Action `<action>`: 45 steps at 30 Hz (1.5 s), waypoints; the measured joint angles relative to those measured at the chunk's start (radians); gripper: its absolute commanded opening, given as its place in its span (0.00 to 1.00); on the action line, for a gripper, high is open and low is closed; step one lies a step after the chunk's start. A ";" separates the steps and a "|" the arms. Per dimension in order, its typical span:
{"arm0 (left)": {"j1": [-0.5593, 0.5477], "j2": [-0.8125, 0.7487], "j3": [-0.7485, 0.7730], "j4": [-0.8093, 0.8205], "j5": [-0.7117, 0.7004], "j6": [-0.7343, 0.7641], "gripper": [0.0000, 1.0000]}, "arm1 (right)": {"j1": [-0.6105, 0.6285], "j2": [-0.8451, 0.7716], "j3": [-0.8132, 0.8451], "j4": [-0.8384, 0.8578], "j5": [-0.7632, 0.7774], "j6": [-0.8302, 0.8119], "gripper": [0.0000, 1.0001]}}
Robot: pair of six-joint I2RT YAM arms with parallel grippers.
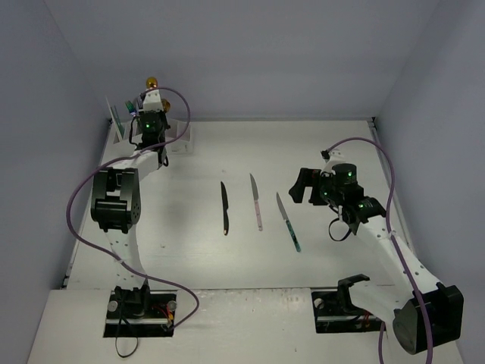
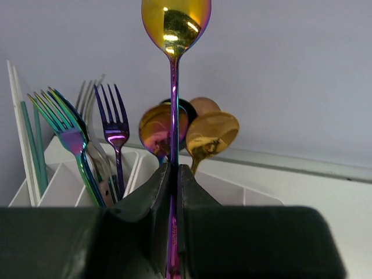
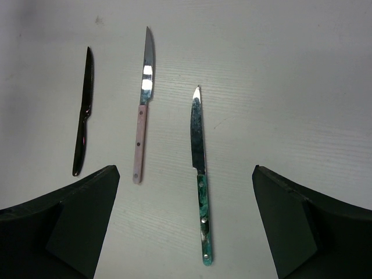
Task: Sort the eating utensils into containers
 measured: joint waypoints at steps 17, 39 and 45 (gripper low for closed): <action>0.042 0.032 0.000 0.177 0.002 0.008 0.00 | 0.000 0.024 0.000 -0.001 -0.005 -0.012 0.97; 0.042 0.064 -0.128 0.259 0.035 -0.003 0.07 | 0.000 0.024 -0.001 -0.001 -0.017 -0.013 0.97; 0.042 0.058 -0.144 0.269 0.039 -0.009 0.25 | 0.000 0.024 -0.011 -0.002 -0.019 -0.015 0.97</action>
